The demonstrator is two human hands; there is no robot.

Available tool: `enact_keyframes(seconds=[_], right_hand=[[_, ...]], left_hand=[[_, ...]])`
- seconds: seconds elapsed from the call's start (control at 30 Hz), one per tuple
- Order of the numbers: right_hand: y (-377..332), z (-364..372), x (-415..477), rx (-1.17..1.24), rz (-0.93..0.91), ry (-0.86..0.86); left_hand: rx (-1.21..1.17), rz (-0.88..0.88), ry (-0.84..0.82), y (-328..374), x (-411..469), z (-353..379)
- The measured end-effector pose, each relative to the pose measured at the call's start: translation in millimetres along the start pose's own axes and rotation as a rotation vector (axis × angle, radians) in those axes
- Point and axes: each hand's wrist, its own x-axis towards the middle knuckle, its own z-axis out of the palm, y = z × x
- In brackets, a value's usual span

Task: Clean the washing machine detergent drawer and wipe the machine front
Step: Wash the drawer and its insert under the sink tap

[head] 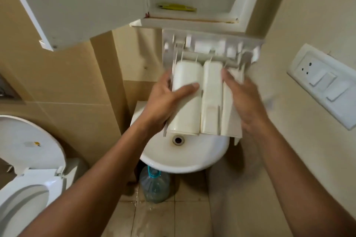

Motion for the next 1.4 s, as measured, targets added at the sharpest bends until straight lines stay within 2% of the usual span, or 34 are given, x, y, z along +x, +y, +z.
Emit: enact_keyframes(seconds=[0.1,0.13,0.17,0.2,0.27,0.3,0.33,0.37,0.43,0.53,0.6,0.7,0.77,0.8,0.83,0.87,0.93,0.97,1.0,1.03,1.13,1.2,1.27,1.4], right_hand=[[-1.7,5.6,-11.3,-0.003,-0.385,0.256],[21.2,13.2,-9.5,-0.032,-0.411,0.304],[55.3,20.8,-5.1,-0.07,-0.339,0.3],[91.8,28.1,-0.5,-0.123,-0.142,0.223],[156.7,36.9,-1.8,-0.255,0.46,-0.012],[177.5,36.2,-10.3,-0.312,0.669,-0.127],[192.6,33.5,-17.1,-0.341,0.743,-0.177],[201.2,31.5,-18.7,-0.356,0.727,-0.159],[194.9,28.9,-15.2,-0.335,0.639,-0.138],[152.0,24.9,16.0,-0.363,0.433,-0.132],[103.0,17.4,36.4,-0.243,0.242,-0.045],[48.1,5.0,40.8,0.019,-0.198,0.151],[50.2,8.9,28.1,0.103,-0.477,0.318],[71.2,14.8,25.2,0.099,-0.49,0.34],[101.8,20.9,22.6,0.06,-0.384,0.323],[129.3,26.8,19.6,-0.012,-0.142,0.24],[183.4,32.6,7.0,-0.223,0.508,-0.064],[202.1,33.0,-1.9,-0.296,0.688,-0.185],[211.9,30.1,-10.3,-0.337,0.736,-0.225],[220.8,28.9,-9.8,-0.336,0.71,-0.201],[188.2,28.6,3.9,-0.321,0.594,-0.215],[146.5,28.5,22.5,-0.266,0.447,-0.166],[93.0,22.8,39.6,-0.114,0.226,-0.056],[30.5,13.4,30.5,0.147,-0.312,0.174]], left_hand=[[0.129,0.195,-0.013,-5.7,1.6,4.7],[0.22,0.183,0.033,-26.1,2.7,4.6],[0.292,0.106,0.086,-60.5,3.8,-0.1],[0.334,-0.067,0.115,-89.8,0.7,-3.3],[0.266,-0.575,0.119,-145.1,-12.0,-8.6],[0.21,-0.759,0.1,-165.3,-22.9,-10.0],[0.181,-0.837,0.104,-175.5,-33.0,-9.6],[0.196,-0.84,0.121,-182.5,-35.7,-9.6],[0.229,-0.764,0.161,-176.3,-30.3,-5.7],[0.273,-0.539,0.222,-138.7,-4.8,2.8],[0.287,-0.307,0.253,-98.1,10.5,11.2],[0.293,0.165,0.217,-45.3,17.0,23.4],[0.389,0.401,0.201,-40.7,14.6,21.8],[0.468,0.416,0.196,-55.8,13.5,16.7],[0.519,0.316,0.194,-82.7,9.7,10.2],[0.53,0.086,0.195,-110.1,3.0,5.1],[0.394,-0.52,0.183,-155.8,-15.4,2.3],[0.305,-0.718,0.159,-172.0,-24.2,1.6],[0.272,-0.791,0.158,-182.2,-32.9,2.1],[0.274,-0.785,0.173,-184.2,-33.7,1.2],[0.326,-0.624,0.224,-163.6,-19.6,1.7],[0.31,-0.451,0.278,-134.8,-1.7,5.1],[0.318,-0.209,0.341,-95.5,10.3,13.2],[0.364,0.29,0.307,-50.2,12.8,23.8]])
